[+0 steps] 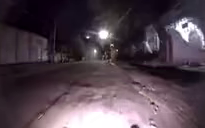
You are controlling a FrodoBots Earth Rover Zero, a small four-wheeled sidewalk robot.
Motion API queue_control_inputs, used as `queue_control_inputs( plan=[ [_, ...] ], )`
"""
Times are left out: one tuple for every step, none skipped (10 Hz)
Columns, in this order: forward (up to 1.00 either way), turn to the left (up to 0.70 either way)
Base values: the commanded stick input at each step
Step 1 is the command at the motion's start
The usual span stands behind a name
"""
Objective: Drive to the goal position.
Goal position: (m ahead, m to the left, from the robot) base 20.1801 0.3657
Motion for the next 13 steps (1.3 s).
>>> queue_control_inputs(
  plan=[
    [0.70,0.00],
    [0.70,0.00],
    [0.70,0.00],
    [0.70,0.00],
    [0.70,0.00],
    [0.70,0.00],
    [0.70,0.00],
    [0.70,0.00],
    [0.70,0.00],
    [0.70,0.00],
    [0.70,0.00],
    [0.70,0.00],
    [0.70,0.00]
  ],
)
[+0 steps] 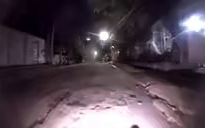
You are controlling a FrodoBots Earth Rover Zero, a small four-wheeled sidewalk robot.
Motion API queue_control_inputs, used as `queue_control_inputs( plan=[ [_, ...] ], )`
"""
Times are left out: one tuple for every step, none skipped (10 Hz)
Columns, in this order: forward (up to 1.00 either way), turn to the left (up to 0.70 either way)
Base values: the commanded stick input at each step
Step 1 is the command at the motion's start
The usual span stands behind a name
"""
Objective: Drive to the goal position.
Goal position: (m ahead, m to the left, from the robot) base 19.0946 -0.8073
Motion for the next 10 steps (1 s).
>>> queue_control_inputs(
  plan=[
    [0.70,0.00],
    [0.70,0.00],
    [0.70,0.00],
    [0.70,0.00],
    [0.70,0.00],
    [0.70,0.00],
    [0.70,0.00],
    [0.70,0.00],
    [0.70,0.00],
    [0.70,0.00]
  ],
)
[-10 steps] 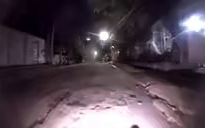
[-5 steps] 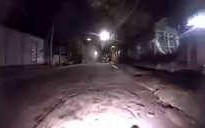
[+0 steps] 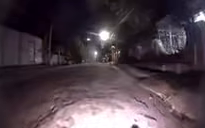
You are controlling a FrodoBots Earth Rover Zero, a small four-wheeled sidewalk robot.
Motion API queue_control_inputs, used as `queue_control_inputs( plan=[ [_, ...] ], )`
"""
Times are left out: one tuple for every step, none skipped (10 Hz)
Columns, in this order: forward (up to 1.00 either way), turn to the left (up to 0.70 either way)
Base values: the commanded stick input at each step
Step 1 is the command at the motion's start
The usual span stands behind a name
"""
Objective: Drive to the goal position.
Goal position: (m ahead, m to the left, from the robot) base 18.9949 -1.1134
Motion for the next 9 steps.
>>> queue_control_inputs(
  plan=[
    [0.70,0.00],
    [0.70,0.00],
    [0.70,0.00],
    [0.70,0.00],
    [0.70,0.00],
    [0.70,0.00],
    [0.70,0.00],
    [0.70,0.00],
    [0.70,0.00]
  ],
)
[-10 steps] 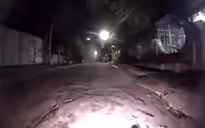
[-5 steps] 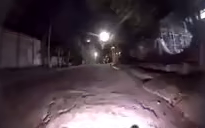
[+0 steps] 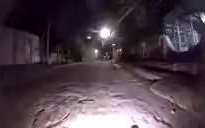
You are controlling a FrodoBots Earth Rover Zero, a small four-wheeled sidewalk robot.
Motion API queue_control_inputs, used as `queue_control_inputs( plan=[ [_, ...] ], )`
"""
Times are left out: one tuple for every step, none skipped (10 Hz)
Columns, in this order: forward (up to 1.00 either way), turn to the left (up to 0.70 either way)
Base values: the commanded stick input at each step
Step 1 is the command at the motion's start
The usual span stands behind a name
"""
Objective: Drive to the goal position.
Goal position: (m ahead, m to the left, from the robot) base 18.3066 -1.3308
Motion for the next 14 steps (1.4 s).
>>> queue_control_inputs(
  plan=[
    [0.70,0.00],
    [0.70,0.00],
    [0.70,0.00],
    [0.70,0.00],
    [0.70,0.00],
    [0.70,0.00],
    [0.70,0.00],
    [0.70,0.00],
    [0.70,0.00],
    [0.70,0.00],
    [0.70,0.00],
    [0.70,0.00],
    [0.70,0.00],
    [0.70,0.00]
  ],
)
